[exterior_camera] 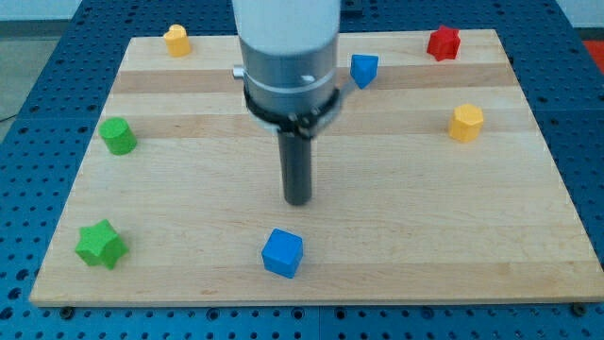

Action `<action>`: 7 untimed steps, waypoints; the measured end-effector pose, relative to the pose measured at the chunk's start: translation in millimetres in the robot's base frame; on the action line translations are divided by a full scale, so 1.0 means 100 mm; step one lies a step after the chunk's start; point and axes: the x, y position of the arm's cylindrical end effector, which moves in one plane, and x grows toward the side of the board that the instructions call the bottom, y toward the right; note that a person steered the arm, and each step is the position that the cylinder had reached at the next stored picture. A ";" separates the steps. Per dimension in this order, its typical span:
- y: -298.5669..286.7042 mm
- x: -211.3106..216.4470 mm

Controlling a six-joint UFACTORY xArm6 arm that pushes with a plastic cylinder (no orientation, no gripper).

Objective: Move the blue triangle to the right of the blue cube

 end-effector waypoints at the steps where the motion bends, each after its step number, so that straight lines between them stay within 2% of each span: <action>1: -0.24 -0.60; 2: -0.23 -1.22; 3: 0.12 -1.76; 4: 0.59 -2.00; 6: 1.13 -1.99; 7: 1.13 -1.90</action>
